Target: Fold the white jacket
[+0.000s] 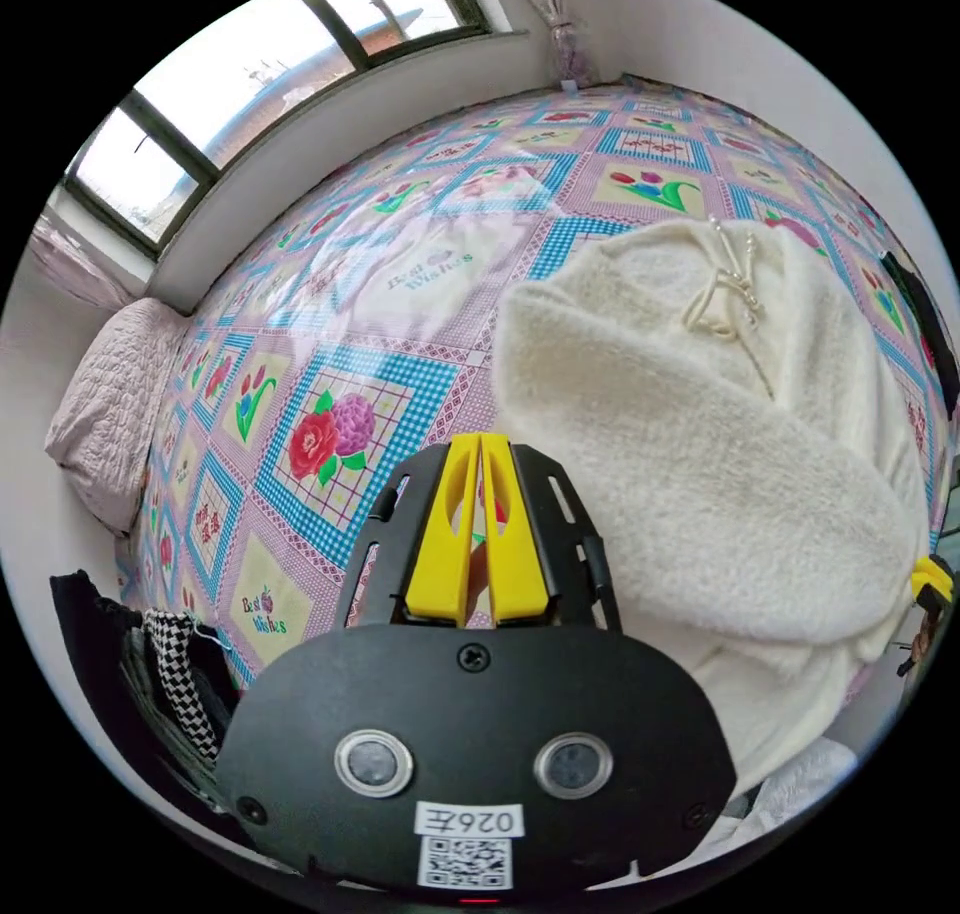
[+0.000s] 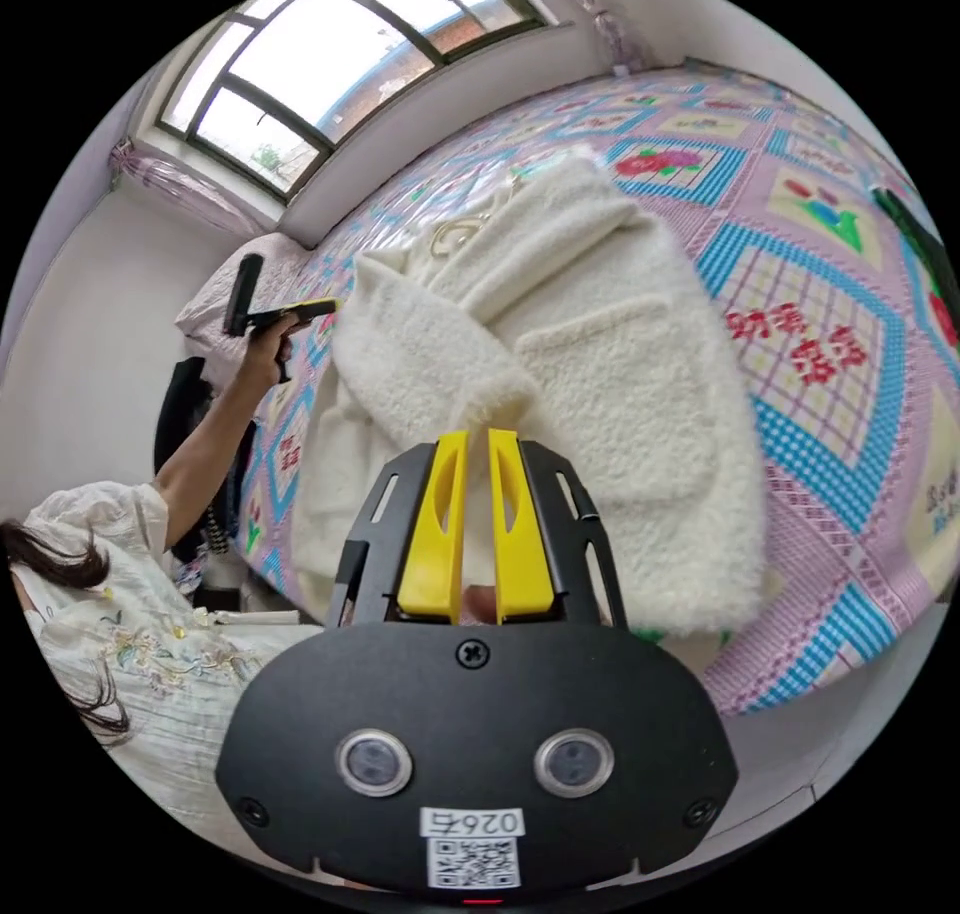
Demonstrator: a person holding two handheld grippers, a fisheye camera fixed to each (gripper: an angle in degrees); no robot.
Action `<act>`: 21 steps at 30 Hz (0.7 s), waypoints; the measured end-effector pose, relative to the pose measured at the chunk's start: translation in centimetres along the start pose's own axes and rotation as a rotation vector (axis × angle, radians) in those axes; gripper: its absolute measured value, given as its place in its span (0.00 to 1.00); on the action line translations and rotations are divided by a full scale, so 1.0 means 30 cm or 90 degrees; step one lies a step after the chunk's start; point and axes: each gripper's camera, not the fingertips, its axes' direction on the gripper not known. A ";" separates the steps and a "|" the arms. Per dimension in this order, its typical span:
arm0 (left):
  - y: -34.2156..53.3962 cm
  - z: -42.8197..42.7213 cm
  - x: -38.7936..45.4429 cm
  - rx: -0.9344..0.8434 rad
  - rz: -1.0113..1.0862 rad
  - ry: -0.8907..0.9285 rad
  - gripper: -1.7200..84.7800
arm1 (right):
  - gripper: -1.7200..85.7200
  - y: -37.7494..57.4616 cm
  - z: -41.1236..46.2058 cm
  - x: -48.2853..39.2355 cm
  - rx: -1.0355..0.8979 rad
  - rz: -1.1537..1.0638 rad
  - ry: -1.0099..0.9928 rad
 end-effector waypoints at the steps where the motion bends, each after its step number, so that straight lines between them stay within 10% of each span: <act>1: 0.019 -0.025 -0.026 0.023 -0.017 0.006 0.01 | 0.04 -0.007 -0.027 -0.024 0.024 -0.008 0.038; 17: -0.108 0.189 -0.402 0.125 -0.197 0.341 0.22 | 0.02 -0.505 0.177 -0.239 0.064 -0.160 0.156; 21: -0.188 0.270 -0.372 0.051 -0.123 0.358 0.11 | 0.03 -0.670 0.217 -0.203 0.076 -0.145 0.149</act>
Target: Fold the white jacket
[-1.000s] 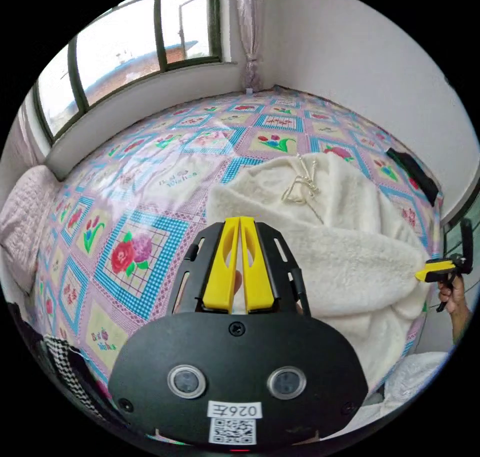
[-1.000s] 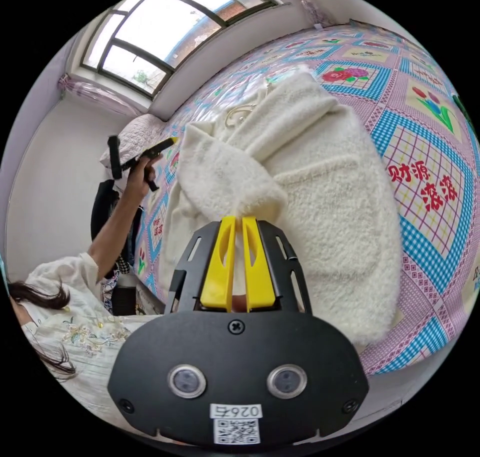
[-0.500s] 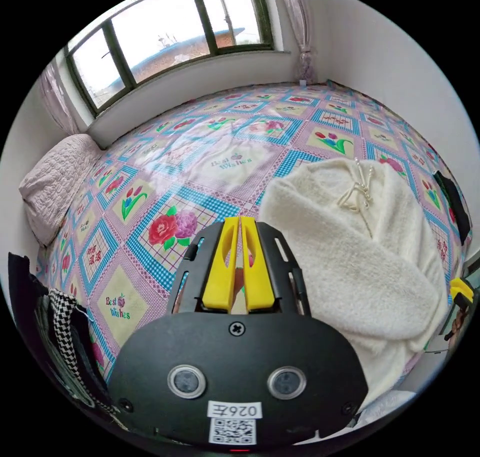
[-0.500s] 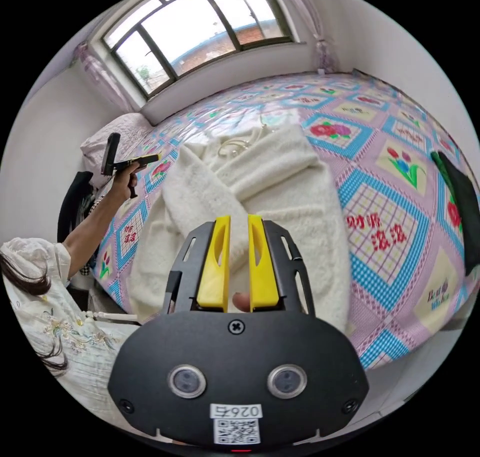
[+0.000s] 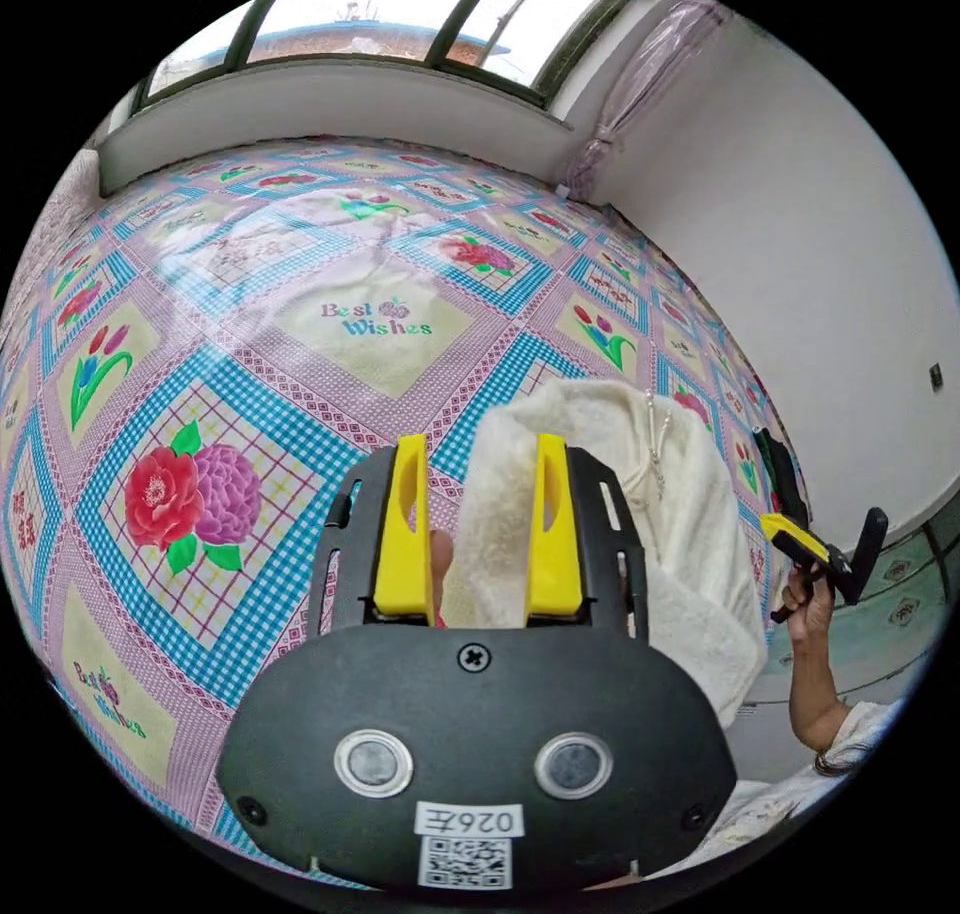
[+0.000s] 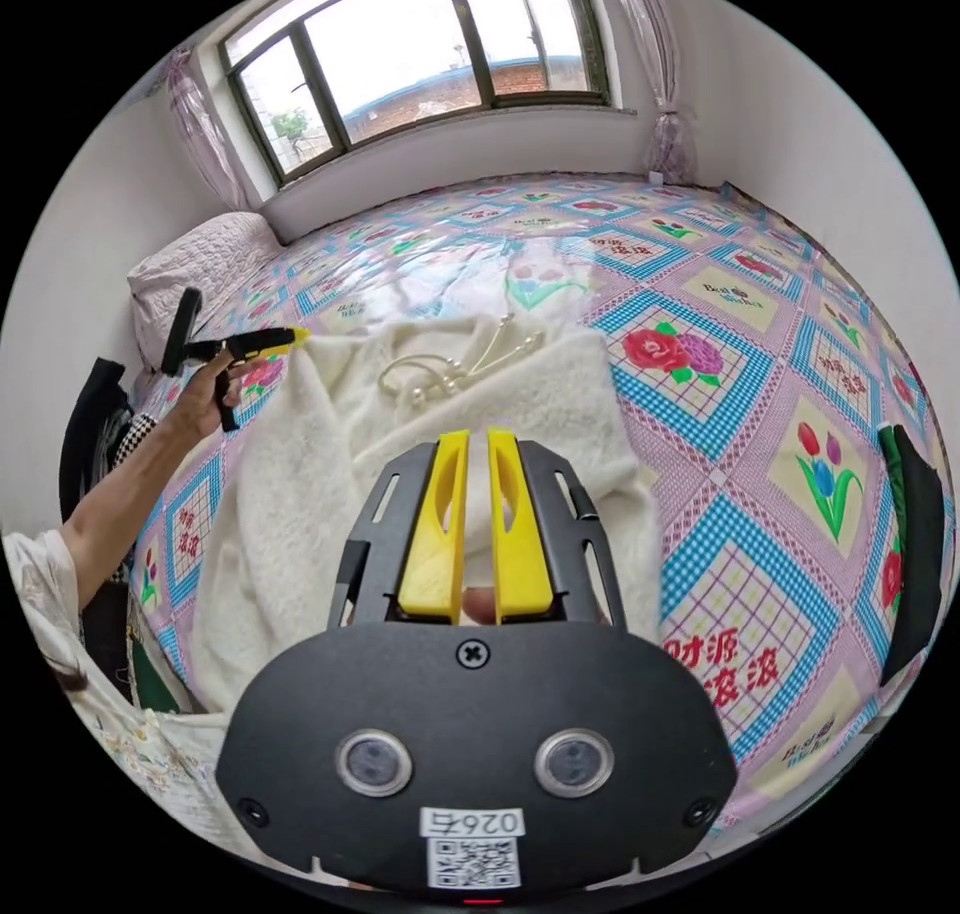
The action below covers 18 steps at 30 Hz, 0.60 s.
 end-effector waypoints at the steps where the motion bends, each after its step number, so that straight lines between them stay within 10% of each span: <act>1: -0.012 0.025 0.016 -0.035 0.019 -0.032 0.05 | 0.02 -0.053 0.039 0.015 -0.006 0.005 -0.007; 6: -0.038 0.039 -0.049 -0.098 0.031 -0.223 0.02 | 0.01 -0.174 0.256 0.099 -0.125 0.019 0.043; 18: 0.032 -0.194 -0.303 0.029 -0.024 -0.020 0.01 | 0.01 -0.091 0.149 0.199 -0.067 0.037 -0.050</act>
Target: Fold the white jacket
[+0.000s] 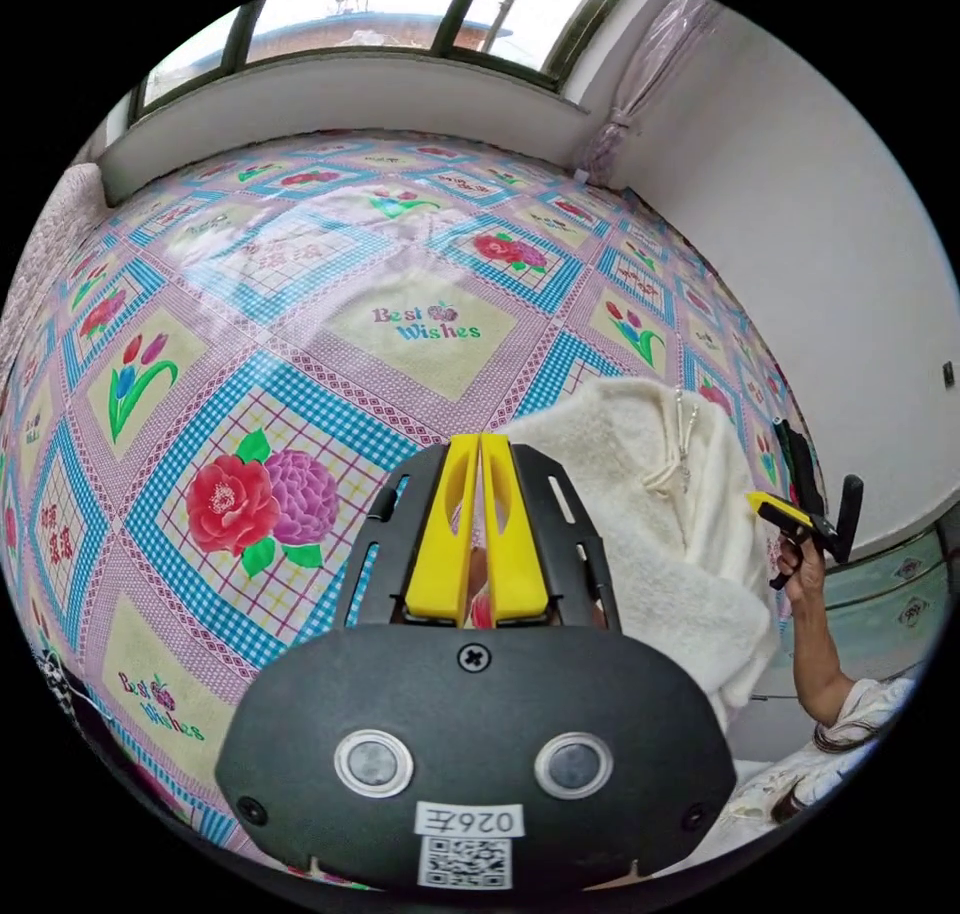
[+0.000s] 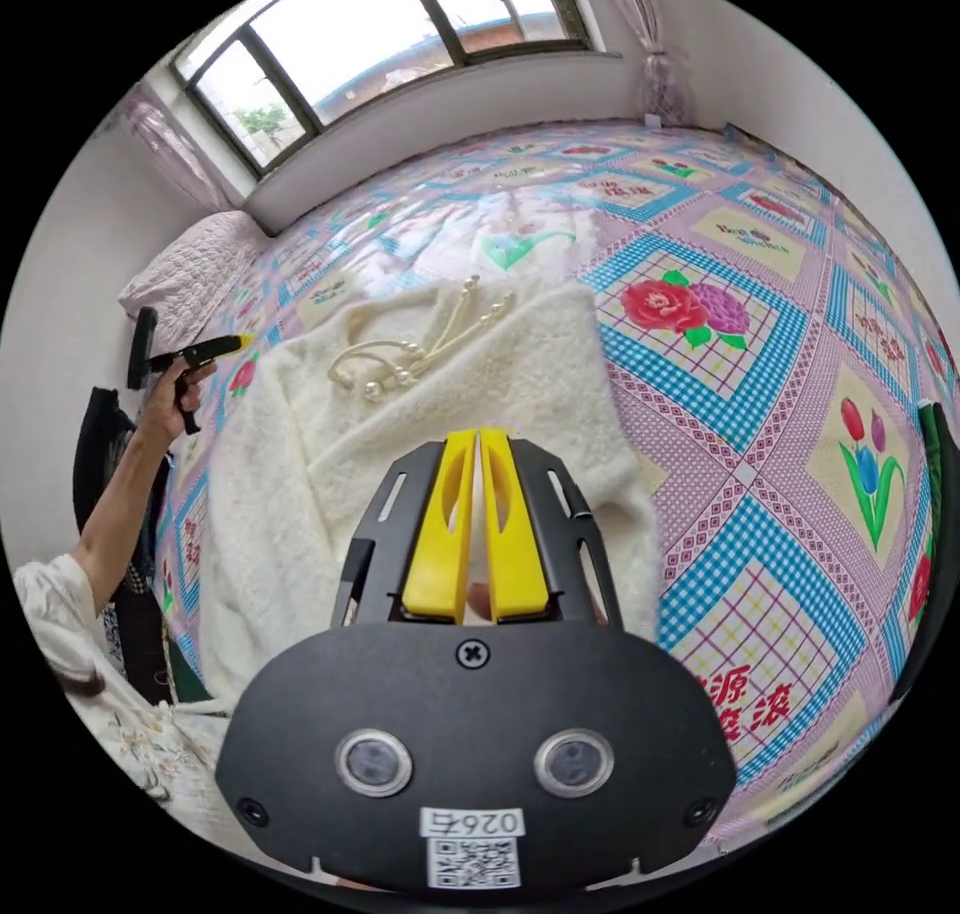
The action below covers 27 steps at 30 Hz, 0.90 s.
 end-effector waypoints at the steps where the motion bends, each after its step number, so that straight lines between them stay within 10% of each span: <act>1: 0.037 -0.052 -0.001 0.030 0.004 0.030 0.01 | 0.00 0.036 -0.039 -0.023 0.013 -0.016 -0.015; 5: 0.195 -0.094 0.067 0.081 0.041 0.101 0.01 | 0.01 0.175 -0.125 -0.099 0.041 -0.062 -0.055; 10: 0.260 0.182 0.068 -0.065 0.071 -0.083 0.01 | 0.01 0.210 -0.002 -0.050 -0.055 -0.065 0.019; 22: 0.732 -0.283 0.012 0.097 -0.048 0.092 0.01 | 0.18 0.419 -0.271 0.115 -0.022 0.006 -0.182; 27: 1.028 -0.344 0.099 0.086 -0.107 0.107 0.01 | 0.06 0.514 -0.153 0.087 -0.105 0.000 -0.283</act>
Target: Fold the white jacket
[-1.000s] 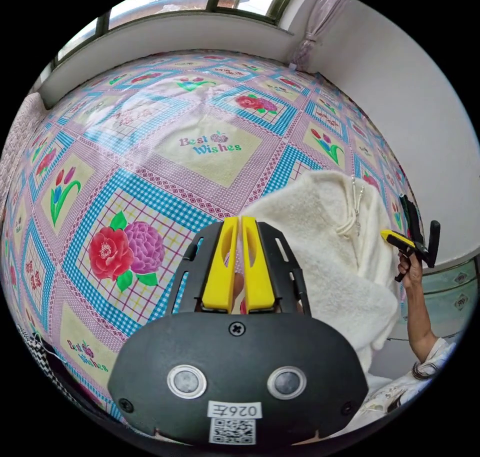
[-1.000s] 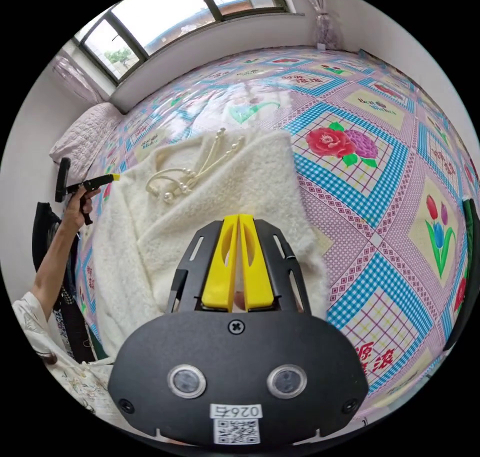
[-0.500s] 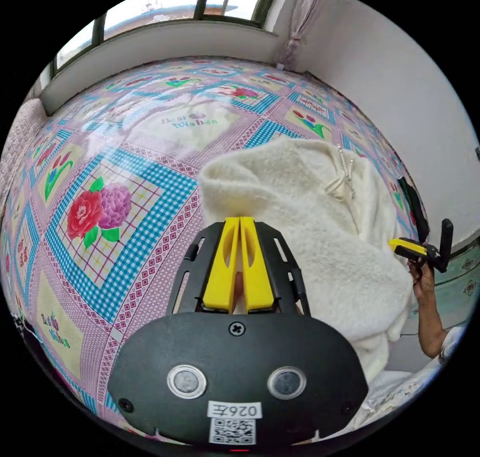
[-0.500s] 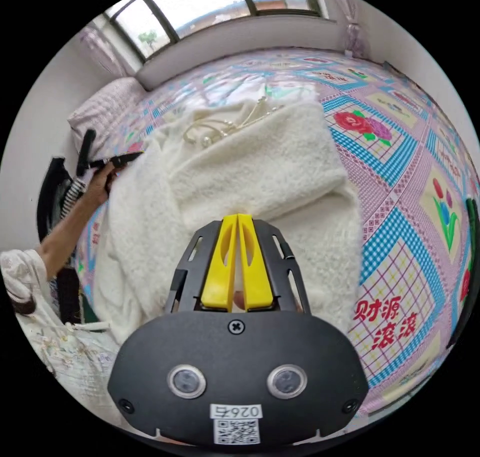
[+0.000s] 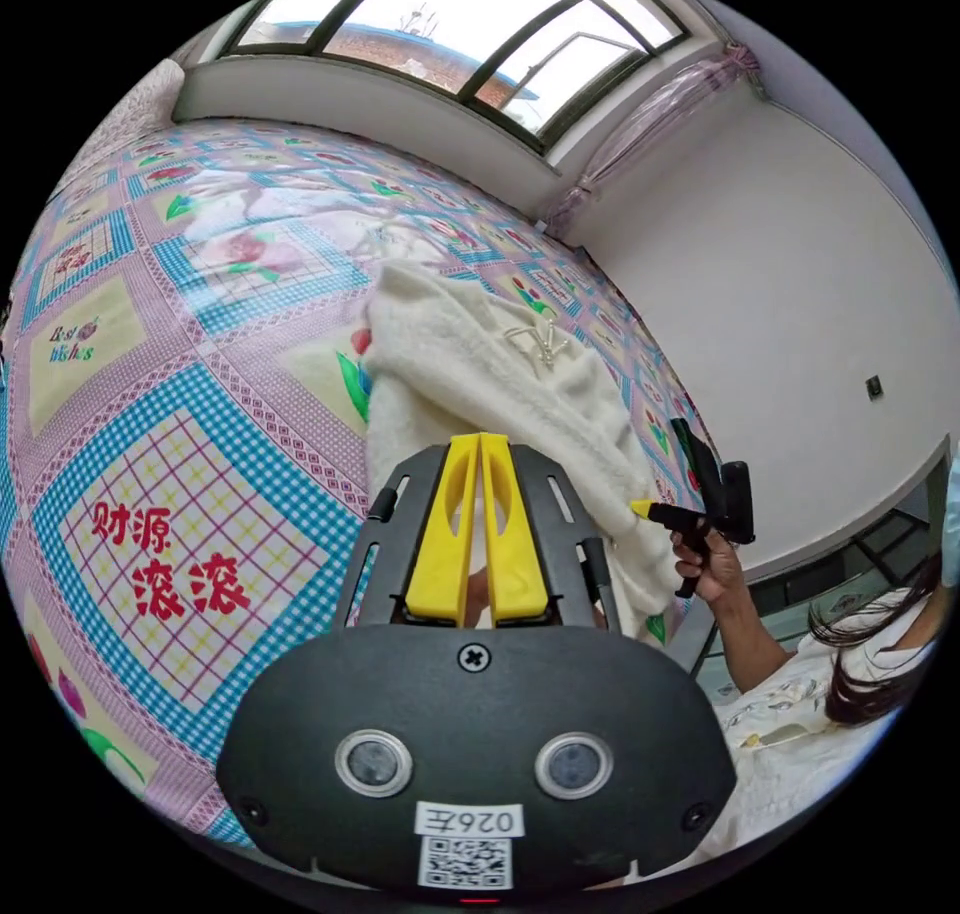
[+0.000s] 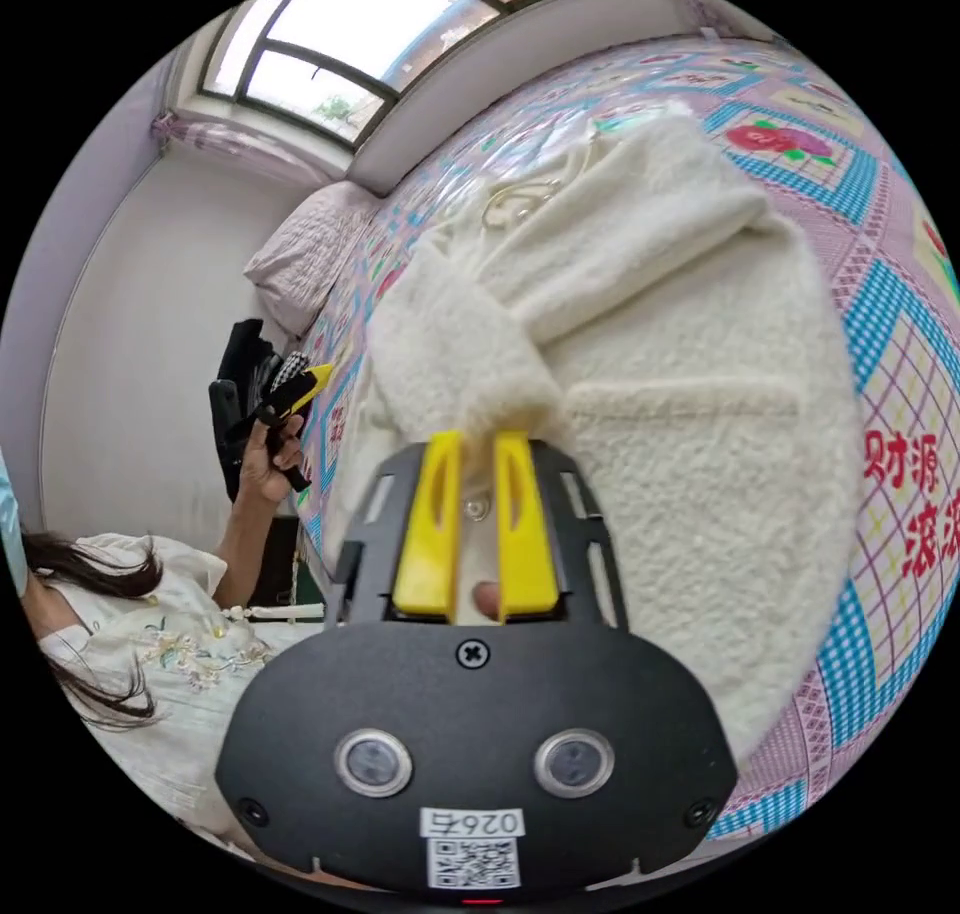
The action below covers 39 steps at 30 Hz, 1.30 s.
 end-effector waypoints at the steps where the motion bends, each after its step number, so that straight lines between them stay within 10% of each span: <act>1: 0.060 -0.006 0.022 -0.012 -0.008 -0.006 0.01 | 0.02 0.004 -0.008 -0.022 0.008 -0.003 -0.002; 8: 0.307 -0.038 0.104 -0.052 -0.043 -0.055 0.01 | 0.05 0.030 -0.087 -0.085 -0.044 -0.108 0.248; 18: 0.538 -0.109 0.203 -0.074 -0.065 -0.155 0.01 | 0.05 0.412 -0.262 -0.053 0.052 -0.145 0.130; 30: 0.683 -0.863 0.566 0.376 0.067 -0.094 0.01 | 0.04 1.284 -1.198 -0.226 0.709 -0.298 0.198; 39: 0.965 -1.327 1.036 0.703 0.401 0.039 0.01 | 0.07 1.638 -1.399 -0.307 0.923 -0.495 -0.134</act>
